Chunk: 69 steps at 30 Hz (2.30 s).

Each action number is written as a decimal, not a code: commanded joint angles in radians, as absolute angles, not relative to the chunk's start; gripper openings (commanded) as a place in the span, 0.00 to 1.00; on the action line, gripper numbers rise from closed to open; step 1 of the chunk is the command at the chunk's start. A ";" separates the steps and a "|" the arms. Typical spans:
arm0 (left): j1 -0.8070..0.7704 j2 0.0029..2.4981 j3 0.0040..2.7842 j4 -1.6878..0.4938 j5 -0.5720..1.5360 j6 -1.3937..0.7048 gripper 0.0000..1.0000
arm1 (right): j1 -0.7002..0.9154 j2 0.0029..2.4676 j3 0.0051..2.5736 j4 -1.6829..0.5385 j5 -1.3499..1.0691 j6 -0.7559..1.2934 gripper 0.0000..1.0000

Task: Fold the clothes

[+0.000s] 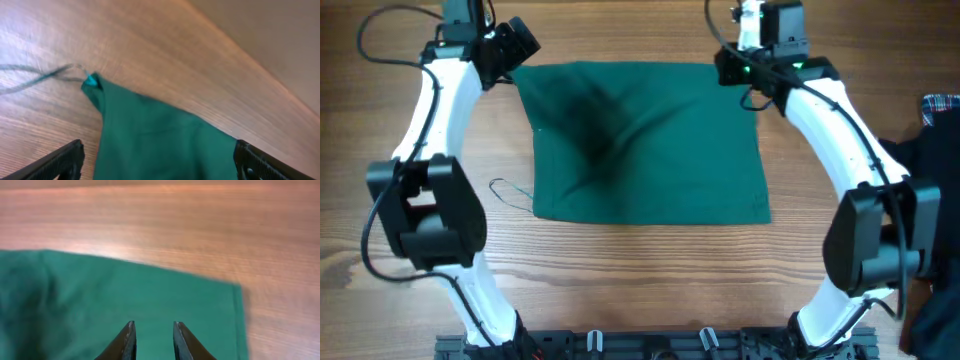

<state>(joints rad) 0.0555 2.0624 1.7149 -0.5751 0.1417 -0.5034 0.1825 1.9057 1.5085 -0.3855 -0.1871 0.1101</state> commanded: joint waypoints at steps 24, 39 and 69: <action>0.131 2.341 1.717 -0.405 0.218 -0.956 0.76 | 0.224 2.232 1.505 -0.263 -0.158 0.055 0.31; 0.138 2.351 1.717 -0.204 0.470 -1.047 0.04 | 0.224 2.232 1.505 -0.281 -0.157 0.056 0.37; 0.046 2.206 1.789 -0.057 0.403 -0.216 0.35 | 0.221 2.134 1.705 -0.254 -0.102 0.173 0.40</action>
<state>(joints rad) 0.0978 2.2955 1.7573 0.0048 0.3805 -0.1936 0.2256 2.1937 1.6554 -0.2657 -0.1623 0.0971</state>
